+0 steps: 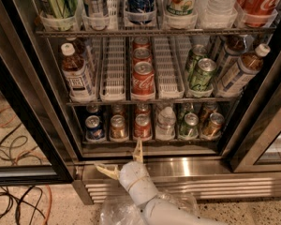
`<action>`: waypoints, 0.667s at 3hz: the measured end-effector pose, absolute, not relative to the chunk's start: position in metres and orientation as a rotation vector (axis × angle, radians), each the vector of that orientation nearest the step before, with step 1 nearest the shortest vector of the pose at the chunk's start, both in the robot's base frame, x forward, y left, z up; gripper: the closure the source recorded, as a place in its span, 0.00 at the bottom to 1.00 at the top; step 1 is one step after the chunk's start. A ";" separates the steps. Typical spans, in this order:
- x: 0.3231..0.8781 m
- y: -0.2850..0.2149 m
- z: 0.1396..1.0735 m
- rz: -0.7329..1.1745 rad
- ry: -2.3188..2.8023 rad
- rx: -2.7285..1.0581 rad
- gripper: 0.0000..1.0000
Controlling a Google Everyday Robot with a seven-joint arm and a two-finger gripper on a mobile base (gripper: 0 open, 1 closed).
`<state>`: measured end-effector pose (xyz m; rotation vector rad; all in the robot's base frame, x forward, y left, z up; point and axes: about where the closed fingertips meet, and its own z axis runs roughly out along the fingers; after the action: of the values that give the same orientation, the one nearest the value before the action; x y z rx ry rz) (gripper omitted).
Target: Pick orange can from bottom shelf of fridge
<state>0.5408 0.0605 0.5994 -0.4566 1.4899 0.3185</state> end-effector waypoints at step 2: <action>0.561 0.069 0.602 0.328 1.443 -0.472 0.00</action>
Offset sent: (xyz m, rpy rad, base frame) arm 0.0374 0.0167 0.0041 0.0129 -0.0785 0.0374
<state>0.5611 0.0692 0.6018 -0.4716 1.4426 0.3279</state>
